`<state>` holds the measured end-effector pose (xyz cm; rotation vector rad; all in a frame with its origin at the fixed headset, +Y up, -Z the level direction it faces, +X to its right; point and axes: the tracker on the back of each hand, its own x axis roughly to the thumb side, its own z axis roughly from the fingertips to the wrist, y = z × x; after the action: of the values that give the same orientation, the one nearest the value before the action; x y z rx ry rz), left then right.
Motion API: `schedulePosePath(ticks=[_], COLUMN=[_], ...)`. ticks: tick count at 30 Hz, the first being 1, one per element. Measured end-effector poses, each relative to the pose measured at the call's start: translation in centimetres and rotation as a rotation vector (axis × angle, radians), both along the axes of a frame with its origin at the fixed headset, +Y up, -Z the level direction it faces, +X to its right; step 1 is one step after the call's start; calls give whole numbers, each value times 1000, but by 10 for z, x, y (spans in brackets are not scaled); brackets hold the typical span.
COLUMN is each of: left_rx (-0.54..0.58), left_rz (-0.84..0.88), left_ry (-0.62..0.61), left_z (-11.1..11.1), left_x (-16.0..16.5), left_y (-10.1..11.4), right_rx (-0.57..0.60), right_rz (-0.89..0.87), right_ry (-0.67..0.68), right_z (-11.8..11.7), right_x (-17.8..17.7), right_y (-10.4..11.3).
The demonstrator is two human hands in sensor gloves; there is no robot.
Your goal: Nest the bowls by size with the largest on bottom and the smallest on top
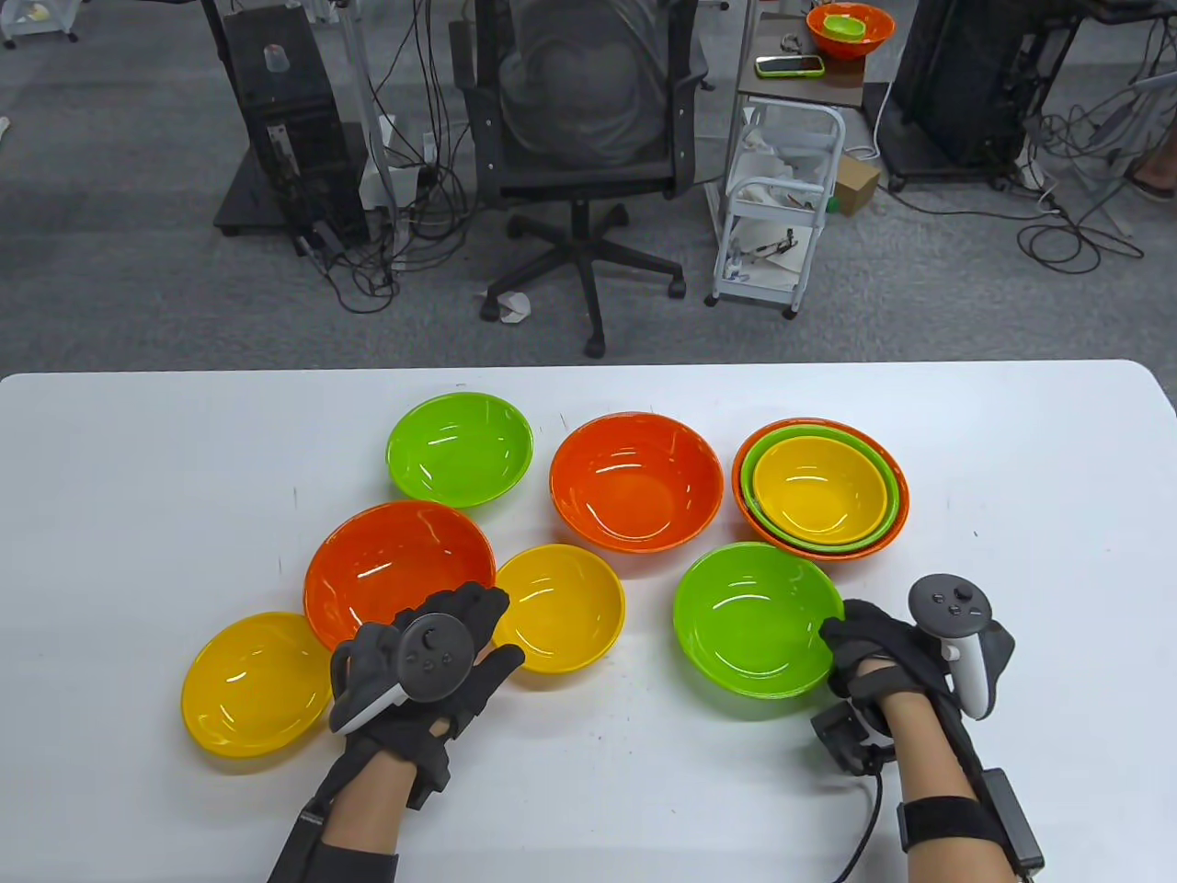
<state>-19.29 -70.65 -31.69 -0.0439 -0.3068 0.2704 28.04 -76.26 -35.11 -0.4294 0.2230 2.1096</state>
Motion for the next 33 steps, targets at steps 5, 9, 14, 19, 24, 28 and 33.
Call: schedulePosePath(ticks=[5,9,14,19,24,28,33], left_rx=[-10,-10,-24,-19,-12,-7,-4], left_rz=[-22,-32,-21,-17,-5,2,22], left_ry=[-1,-1,4,10,19,23,18], left_z=[-1,-1,-2,-2,-3,-3,-2], left_x=[2,3,2,0,-1,-2,-6], left_y=[-3,-3,-5,-4,-3,-1,1], right_rx=[-15,-18,-7,10,51,123,219], right_rz=[-34,-36,-69,-112,-166,-220,-248], right_ry=[23,37,39,38,33,5,-58], right_z=[0,0,0,2,3,3,-6], right_x=[-2,-1,3,8,10,7,-4], right_y=[1,4,8,13,21,28,40])
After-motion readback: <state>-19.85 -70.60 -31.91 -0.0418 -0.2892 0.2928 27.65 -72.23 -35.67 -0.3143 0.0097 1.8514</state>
